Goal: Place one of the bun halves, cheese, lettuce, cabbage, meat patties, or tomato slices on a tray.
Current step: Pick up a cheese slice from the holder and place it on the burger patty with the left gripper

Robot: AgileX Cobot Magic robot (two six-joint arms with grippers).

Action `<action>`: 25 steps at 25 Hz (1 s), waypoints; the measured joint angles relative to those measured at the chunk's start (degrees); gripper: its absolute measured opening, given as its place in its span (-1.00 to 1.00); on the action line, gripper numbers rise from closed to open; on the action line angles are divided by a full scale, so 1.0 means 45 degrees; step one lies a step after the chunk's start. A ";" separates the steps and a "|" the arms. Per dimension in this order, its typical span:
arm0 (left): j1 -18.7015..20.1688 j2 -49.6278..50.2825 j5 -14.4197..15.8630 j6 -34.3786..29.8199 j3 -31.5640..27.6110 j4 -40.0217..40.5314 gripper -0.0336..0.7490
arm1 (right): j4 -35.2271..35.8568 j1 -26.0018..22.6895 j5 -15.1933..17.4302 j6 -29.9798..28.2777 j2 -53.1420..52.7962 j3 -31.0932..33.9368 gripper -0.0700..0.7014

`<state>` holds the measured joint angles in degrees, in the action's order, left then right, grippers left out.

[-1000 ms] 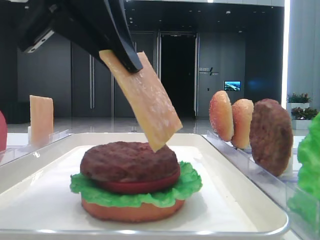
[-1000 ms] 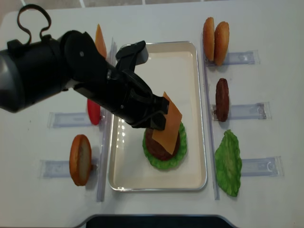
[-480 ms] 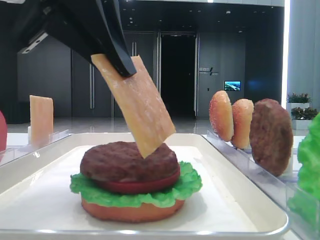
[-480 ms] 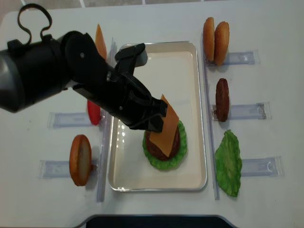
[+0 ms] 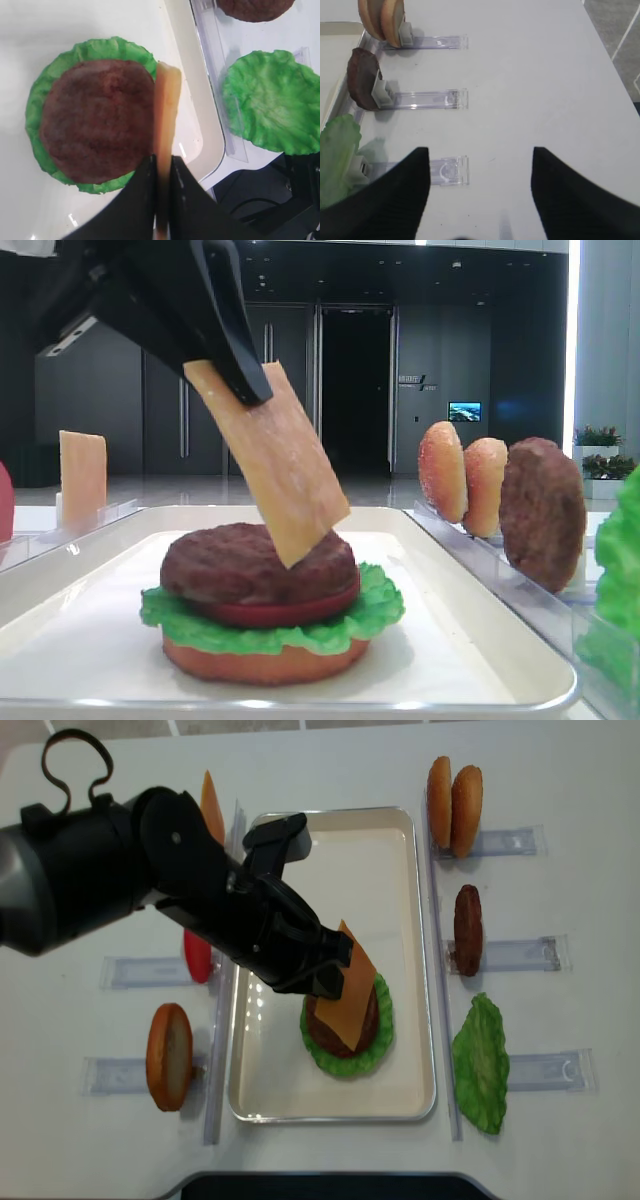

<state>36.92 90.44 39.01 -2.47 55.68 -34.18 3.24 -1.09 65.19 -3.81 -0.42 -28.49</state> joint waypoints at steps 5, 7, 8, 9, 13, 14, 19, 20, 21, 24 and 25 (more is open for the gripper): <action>0.0000 0.0017 -0.0207 0.0010 0.0000 -0.0014 -0.84 | 0.0000 0.0000 0.0000 0.0000 0.0000 0.0000 0.35; 0.0000 0.0017 -0.0237 0.0010 0.0000 -0.0050 -0.84 | 0.0000 0.0000 0.0000 0.0000 0.0000 0.0000 0.35; 0.0000 0.0017 -0.0237 0.0010 0.0000 -0.0088 -0.84 | 0.0000 0.0000 0.0000 0.0000 0.0000 0.0000 0.35; 0.0000 0.0017 -0.0237 0.0010 0.0000 -0.0090 -0.84 | 0.0000 0.0000 0.0000 0.0000 0.0000 0.0000 0.35; 0.0000 0.0135 -0.0253 0.0010 0.0000 -0.0144 -0.84 | 0.0000 0.0000 0.0000 0.0000 0.0000 0.0000 0.35; 0.0000 0.0190 -0.0253 0.0010 0.0000 -0.0145 -0.84 | 0.0000 0.0000 0.0000 0.0000 0.0000 0.0000 0.35; 0.0000 0.0296 -0.0253 -0.0150 0.0000 -0.0406 -0.84 | 0.0000 0.0000 0.0000 0.0006 0.0000 0.0000 0.35; 0.0000 0.0311 -0.0253 -0.0160 0.0000 -0.0441 -0.84 | 0.0000 0.0000 0.0000 0.0006 0.0000 0.0000 0.35; 0.0000 0.0328 -0.0253 -0.0160 0.0000 -0.0468 -0.84 | 0.0000 0.0000 0.0000 0.0006 0.0000 0.0000 0.35; 0.0000 0.0374 -0.0253 -0.0160 0.0000 -0.0498 -0.83 | 0.0000 0.0000 0.0000 0.0006 0.0000 0.0000 0.35; 0.0000 0.0387 -0.0253 -0.0160 0.0000 -0.0509 -0.81 | 0.0000 0.0000 0.0000 0.0006 0.0000 0.0000 0.35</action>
<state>36.92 92.18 37.87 -3.19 55.68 -36.47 3.24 -1.09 65.19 -3.78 -0.42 -28.49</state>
